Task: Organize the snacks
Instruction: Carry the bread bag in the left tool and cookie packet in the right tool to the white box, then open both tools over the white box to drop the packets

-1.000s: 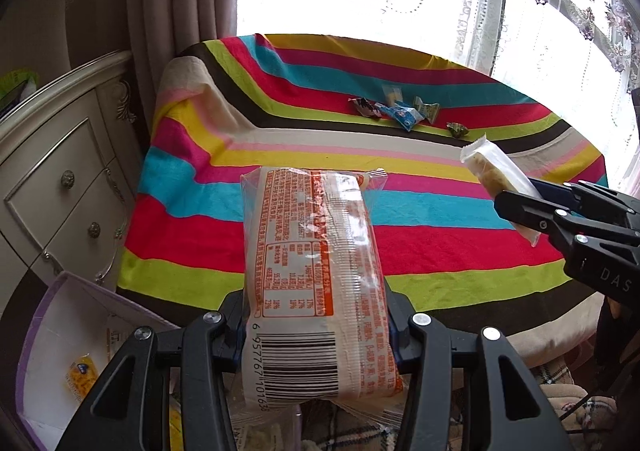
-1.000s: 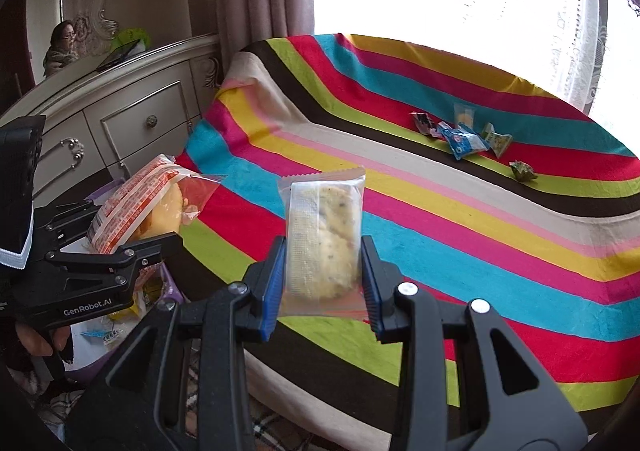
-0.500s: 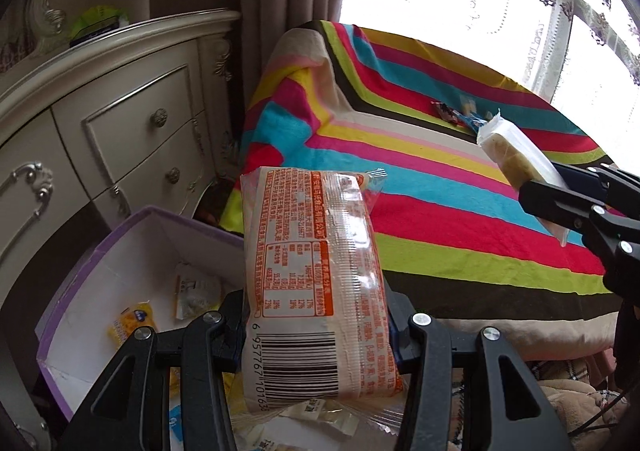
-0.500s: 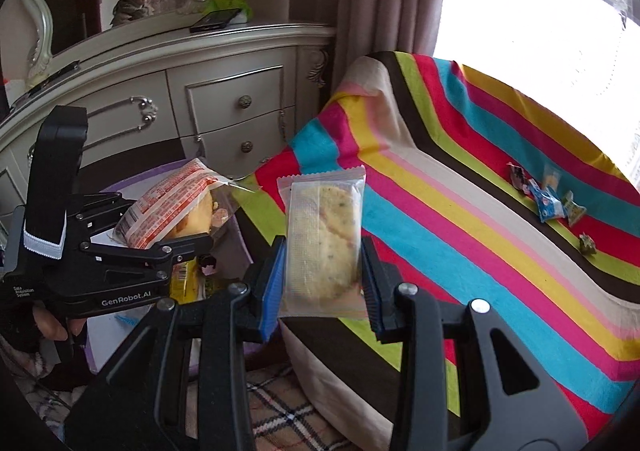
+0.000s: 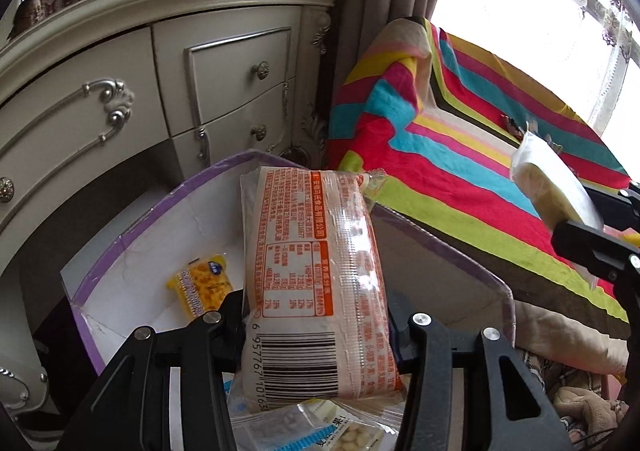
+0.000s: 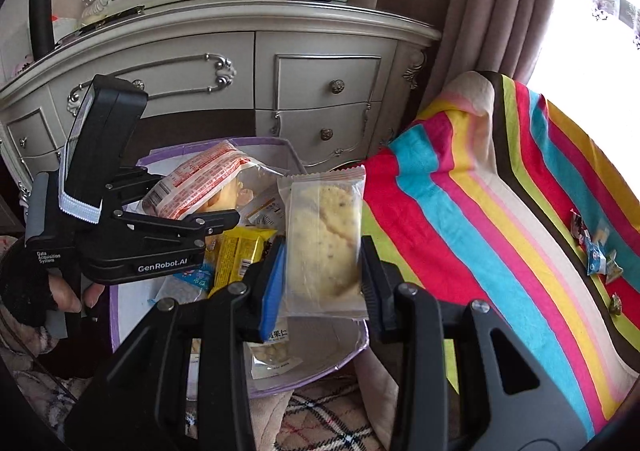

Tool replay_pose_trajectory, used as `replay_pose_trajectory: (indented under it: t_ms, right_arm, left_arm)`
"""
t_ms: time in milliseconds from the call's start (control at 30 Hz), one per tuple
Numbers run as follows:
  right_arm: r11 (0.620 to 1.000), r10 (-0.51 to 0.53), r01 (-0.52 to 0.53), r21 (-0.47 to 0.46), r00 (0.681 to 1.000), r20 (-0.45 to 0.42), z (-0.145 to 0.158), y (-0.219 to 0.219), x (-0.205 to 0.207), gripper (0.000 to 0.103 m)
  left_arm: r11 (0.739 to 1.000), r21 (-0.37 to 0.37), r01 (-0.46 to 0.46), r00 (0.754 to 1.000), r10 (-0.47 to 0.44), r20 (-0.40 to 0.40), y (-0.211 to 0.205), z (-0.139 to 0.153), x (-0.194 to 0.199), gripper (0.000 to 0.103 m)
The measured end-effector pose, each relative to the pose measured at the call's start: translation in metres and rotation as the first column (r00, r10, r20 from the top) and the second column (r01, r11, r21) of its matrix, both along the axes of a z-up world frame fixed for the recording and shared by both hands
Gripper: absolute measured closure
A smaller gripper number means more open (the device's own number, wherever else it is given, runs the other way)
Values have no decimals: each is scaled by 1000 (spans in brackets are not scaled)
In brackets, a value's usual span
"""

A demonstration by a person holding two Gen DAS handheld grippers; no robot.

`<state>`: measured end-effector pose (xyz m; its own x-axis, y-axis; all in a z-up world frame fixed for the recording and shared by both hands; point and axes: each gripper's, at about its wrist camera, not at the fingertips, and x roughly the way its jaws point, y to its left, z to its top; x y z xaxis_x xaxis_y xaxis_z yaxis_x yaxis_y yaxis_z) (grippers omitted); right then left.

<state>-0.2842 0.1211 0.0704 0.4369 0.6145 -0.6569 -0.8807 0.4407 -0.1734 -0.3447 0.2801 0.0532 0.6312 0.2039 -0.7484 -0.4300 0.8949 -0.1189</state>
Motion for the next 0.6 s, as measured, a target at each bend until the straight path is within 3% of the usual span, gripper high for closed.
replay_pose_trajectory:
  t_ms: [500, 567, 600]
  right_arm:
    - [988, 145, -146, -44, 989, -14, -19, 26, -21, 64]
    - [980, 193, -196, -44, 980, -56, -23, 27, -22, 63]
    - [974, 219, -223, -36, 973, -75, -25, 26, -22, 60]
  left_arm:
    - [995, 13, -101, 995, 101, -9, 31, -4, -16, 53]
    - [991, 28, -129, 991, 130, -13, 34, -4, -17, 52]
    - [987, 37, -158, 987, 159, -16, 36, -3, -18, 45]
